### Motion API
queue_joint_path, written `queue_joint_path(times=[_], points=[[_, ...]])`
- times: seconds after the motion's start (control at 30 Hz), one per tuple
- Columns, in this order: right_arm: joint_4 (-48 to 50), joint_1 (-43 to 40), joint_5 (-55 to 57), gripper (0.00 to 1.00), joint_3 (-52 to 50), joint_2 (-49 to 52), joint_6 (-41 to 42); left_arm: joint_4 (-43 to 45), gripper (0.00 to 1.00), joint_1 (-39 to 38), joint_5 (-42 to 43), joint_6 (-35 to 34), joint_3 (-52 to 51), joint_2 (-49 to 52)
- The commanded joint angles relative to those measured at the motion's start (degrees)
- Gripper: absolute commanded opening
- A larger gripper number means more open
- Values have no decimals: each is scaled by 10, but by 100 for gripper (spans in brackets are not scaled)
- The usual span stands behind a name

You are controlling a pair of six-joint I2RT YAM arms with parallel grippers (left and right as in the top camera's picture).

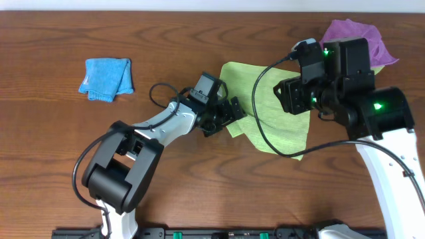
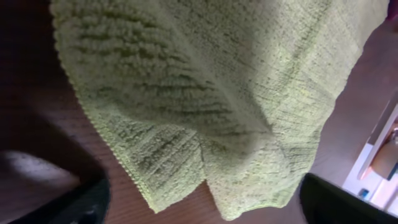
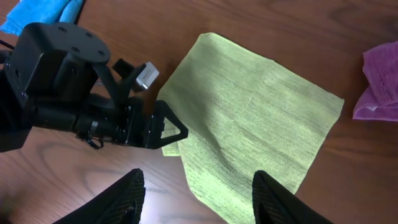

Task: Fold the cloth
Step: 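Hold the cloth with the left gripper and spread it flat with the right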

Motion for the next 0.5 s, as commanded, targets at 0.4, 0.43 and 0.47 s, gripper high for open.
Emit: queue_joint_path(times=[0.4,0.43,0.47], points=[[6,-4,1,56,2,-3,12,9,54,-32,-31,-7,6,14],[5,-4,1,55,2,-3,13,9,52,-32,-31,-7,6,14],[5,-4,1,56,2,-3,17,9,49,-32,-31,-7,6,14]])
